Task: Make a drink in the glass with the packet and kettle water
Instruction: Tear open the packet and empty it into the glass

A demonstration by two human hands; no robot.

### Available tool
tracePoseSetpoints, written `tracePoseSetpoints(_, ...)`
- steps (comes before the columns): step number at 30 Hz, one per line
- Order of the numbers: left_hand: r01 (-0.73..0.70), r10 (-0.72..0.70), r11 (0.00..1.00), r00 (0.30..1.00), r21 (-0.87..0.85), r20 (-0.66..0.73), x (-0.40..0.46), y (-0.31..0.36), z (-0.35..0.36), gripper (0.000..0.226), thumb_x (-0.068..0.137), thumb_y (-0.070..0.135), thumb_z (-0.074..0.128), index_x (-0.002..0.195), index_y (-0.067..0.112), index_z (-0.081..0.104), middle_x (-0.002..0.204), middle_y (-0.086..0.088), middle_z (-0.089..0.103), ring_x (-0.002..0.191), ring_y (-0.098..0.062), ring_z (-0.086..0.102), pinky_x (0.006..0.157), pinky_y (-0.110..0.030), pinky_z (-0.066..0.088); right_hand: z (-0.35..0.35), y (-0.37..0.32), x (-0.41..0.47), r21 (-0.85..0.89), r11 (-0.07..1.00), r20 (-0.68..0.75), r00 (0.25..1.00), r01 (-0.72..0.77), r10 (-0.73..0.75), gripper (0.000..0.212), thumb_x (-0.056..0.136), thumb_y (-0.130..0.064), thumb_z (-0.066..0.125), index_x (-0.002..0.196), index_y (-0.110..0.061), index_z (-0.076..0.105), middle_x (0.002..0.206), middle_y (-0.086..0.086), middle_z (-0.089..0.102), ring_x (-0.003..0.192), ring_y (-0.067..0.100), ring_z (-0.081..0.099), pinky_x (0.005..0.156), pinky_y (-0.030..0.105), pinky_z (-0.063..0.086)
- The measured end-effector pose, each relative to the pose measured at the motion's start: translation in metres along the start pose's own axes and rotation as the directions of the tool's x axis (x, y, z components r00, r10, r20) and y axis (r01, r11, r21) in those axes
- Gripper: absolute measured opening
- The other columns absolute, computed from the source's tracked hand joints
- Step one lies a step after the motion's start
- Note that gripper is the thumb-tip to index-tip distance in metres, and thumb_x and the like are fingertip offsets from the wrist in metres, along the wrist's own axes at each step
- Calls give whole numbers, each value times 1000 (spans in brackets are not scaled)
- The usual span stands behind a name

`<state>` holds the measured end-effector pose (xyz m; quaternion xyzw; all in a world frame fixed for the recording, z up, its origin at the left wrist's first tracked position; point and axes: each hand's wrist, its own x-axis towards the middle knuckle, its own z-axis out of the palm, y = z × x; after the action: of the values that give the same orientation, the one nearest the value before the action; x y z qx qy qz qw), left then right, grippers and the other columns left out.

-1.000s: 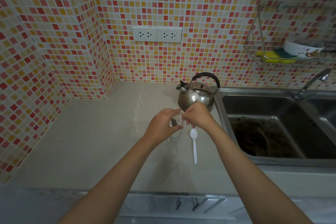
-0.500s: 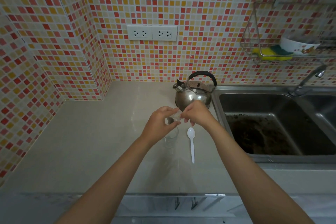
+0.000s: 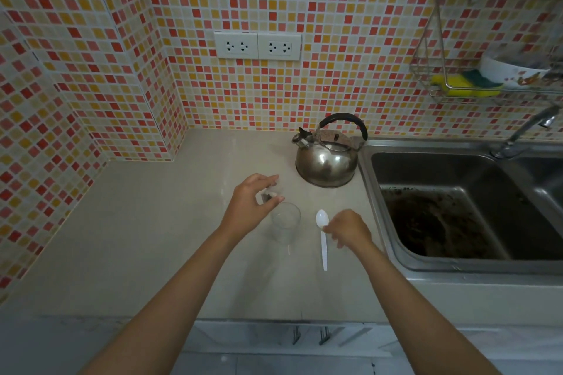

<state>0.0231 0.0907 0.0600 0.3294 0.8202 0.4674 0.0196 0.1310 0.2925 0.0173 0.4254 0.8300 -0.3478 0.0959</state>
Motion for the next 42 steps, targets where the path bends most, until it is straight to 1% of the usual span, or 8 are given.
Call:
tracePoseSetpoints(5, 40, -40, 999, 999, -18, -6, -6, -10, -5, 46, 81, 22, 75, 125, 16, 64, 105, 4, 61, 98, -6, 58, 84, 7, 34, 33, 27, -3, -119, 991, -32, 998, -57, 53, 31, 75, -41, 72, 81, -13, 59, 82, 3, 64, 68, 21, 62, 52, 23, 40)
tracePoseSetpoints(10, 52, -52, 999, 999, -14, -7, -12, -16, -9, 47, 81, 20, 75, 127, 15, 63, 107, 1, 60, 100, -8, 58, 85, 6, 35, 46, 33, 0, -67, 996, -54, 997, -58, 54, 19, 81, -27, 69, 84, -9, 63, 93, 8, 69, 71, 22, 61, 55, 24, 42)
tracePoseSetpoints(16, 33, -33, 999, 999, -2, 37, -14, -18, -11, 47, 83, 16, 73, 128, 10, 61, 103, 0, 56, 91, -2, 58, 77, 4, 38, 33, 31, 1, 116, 993, -84, 996, 1, 9, 21, 84, -5, 57, 65, -9, 51, 87, 18, 68, 71, 29, 65, 58, 29, 49)
tracePoseSetpoints(21, -29, 9, 989, 991, 148, 133, -5, -20, -11, 50, 86, 27, 70, 133, 18, 56, 101, 8, 51, 76, -5, 54, 73, -8, 43, -4, 18, -10, 429, 877, -223, 966, 216, -129, 11, 86, 2, 52, 89, -3, 61, 79, 22, 67, 55, 23, 61, 48, 25, 49)
tracePoseSetpoints(25, -89, 43, 964, 982, 251, 184, 4, -18, -6, 54, 85, 33, 69, 135, 20, 55, 102, 11, 47, 81, -10, 56, 79, -15, 45, -22, 5, -26, 386, 822, -284, 902, 418, -325, 20, 85, 3, 54, 95, -7, 69, 63, 7, 63, 44, 4, 55, 45, 16, 46)
tracePoseSetpoints(28, -86, 23, 952, 978, 295, 208, 8, -15, -1, 56, 85, 35, 69, 138, 22, 52, 110, 7, 50, 79, -12, 58, 83, -19, 48, -24, -3, -38, 270, 831, -293, 863, 487, -411, 20, 83, 0, 58, 90, -12, 73, 61, 3, 63, 56, 7, 60, 54, 21, 45)
tracePoseSetpoints(39, -234, 76, 854, 939, 464, 335, 16, -12, 5, 55, 84, 35, 70, 135, 20, 56, 120, -1, 58, 80, -9, 49, 78, -18, 43, -27, -3, -51, 163, 838, -258, 843, 520, -473, 14, 86, -4, 60, 88, -9, 73, 69, 4, 62, 66, 14, 56, 56, 16, 40)
tracePoseSetpoints(42, -322, 89, 775, 907, 543, 411, 21, -10, 5, 53, 84, 33, 70, 134, 19, 57, 119, -3, 58, 98, -18, 55, 82, -26, 46, -23, -1, -51, 121, 852, -262, 844, 509, -468, 14, 87, -5, 59, 87, -8, 73, 71, 3, 61, 66, 16, 56, 56, 18, 40)
